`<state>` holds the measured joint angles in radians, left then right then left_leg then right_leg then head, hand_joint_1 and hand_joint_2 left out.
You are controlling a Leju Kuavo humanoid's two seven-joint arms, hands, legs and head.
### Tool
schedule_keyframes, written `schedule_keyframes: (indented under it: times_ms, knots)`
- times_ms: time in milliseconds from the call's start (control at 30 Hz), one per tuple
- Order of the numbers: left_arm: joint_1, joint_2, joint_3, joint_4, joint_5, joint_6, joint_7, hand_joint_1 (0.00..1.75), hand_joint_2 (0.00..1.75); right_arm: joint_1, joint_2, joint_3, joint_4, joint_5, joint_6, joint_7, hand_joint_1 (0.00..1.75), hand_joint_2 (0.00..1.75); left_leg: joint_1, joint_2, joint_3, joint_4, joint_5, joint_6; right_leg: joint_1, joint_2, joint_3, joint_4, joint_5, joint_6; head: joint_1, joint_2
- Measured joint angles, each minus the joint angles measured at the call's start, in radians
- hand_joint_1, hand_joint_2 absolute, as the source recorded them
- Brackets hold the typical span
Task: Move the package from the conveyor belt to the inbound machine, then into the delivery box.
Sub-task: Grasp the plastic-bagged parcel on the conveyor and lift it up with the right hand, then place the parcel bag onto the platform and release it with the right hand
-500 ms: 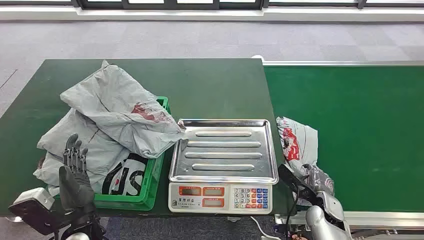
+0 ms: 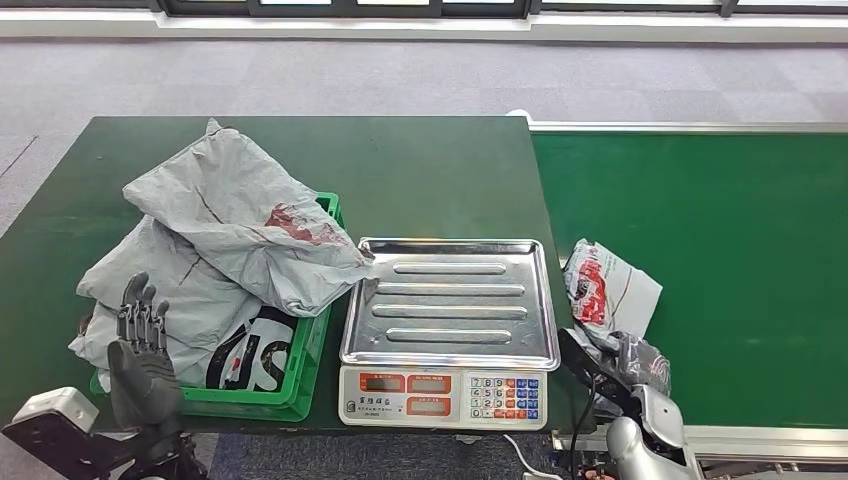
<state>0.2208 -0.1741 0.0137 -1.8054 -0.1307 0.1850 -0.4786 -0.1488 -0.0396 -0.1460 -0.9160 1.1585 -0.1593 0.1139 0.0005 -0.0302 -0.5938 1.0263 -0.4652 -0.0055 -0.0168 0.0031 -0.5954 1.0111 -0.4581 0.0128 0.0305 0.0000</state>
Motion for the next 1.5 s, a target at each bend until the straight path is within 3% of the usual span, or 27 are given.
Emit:
schedule_keyframes:
  times_ms: [200, 467, 767, 1033, 1267, 1500]
  knots:
    - [0.026, -0.007, 0.004, -0.026, -0.009, 0.005, -0.012, 0.00, 0.00, 0.029, -0.004, -0.054, -0.210, -0.029, -0.157, -0.034, 1.75, 1.75, -0.001, 0.001, -0.002, 0.000, 0.000, 0.000, -0.001, 0.001, -0.003, 0.000, 0.000, 0.000, 0.000, 0.000]
    - [0.030, -0.011, 0.007, -0.031, -0.007, 0.007, -0.023, 0.00, 0.00, 0.056, -0.031, -0.150, -0.462, -0.045, -0.175, -0.074, 1.75, 1.75, -0.001, 0.002, -0.002, 0.000, 0.000, 0.001, -0.001, 0.002, -0.004, 0.000, 0.000, 0.000, 0.000, 0.000]
    - [0.023, -0.011, 0.007, -0.023, 0.006, 0.008, -0.031, 0.00, 0.00, 0.033, -0.035, -0.153, -0.511, -0.087, -0.218, -0.183, 1.75, 1.75, -0.001, 0.005, -0.002, 0.000, 0.000, 0.000, 0.000, 0.002, -0.003, 0.000, 0.000, 0.000, 0.000, 0.000]
    - [-0.028, -0.012, -0.002, 0.023, 0.010, -0.005, -0.042, 0.00, 0.00, -0.112, 0.003, 0.026, -0.471, -0.168, -0.250, -0.353, 1.75, 1.75, 0.000, 0.007, -0.001, 0.000, 0.001, -0.001, 0.000, 0.005, -0.004, 0.001, 0.002, -0.001, 0.000, 0.000]
    - [-0.076, -0.011, -0.029, 0.070, 0.019, 0.000, -0.046, 0.00, 0.00, -0.214, 0.073, 0.242, -0.401, -0.218, -0.201, -0.360, 1.75, 1.75, 0.002, 0.006, -0.001, 0.000, 0.002, -0.001, 0.002, 0.006, -0.004, 0.001, 0.003, -0.001, 0.000, 0.000]
    - [-0.089, -0.011, -0.042, 0.096, 0.021, 0.008, -0.049, 0.00, 0.00, -0.239, 0.103, 0.330, -0.345, -0.238, -0.199, -0.368, 1.75, 1.75, 0.002, 0.005, -0.002, 0.000, 0.002, -0.001, 0.002, 0.005, -0.004, 0.001, 0.003, -0.001, 0.000, 0.000]
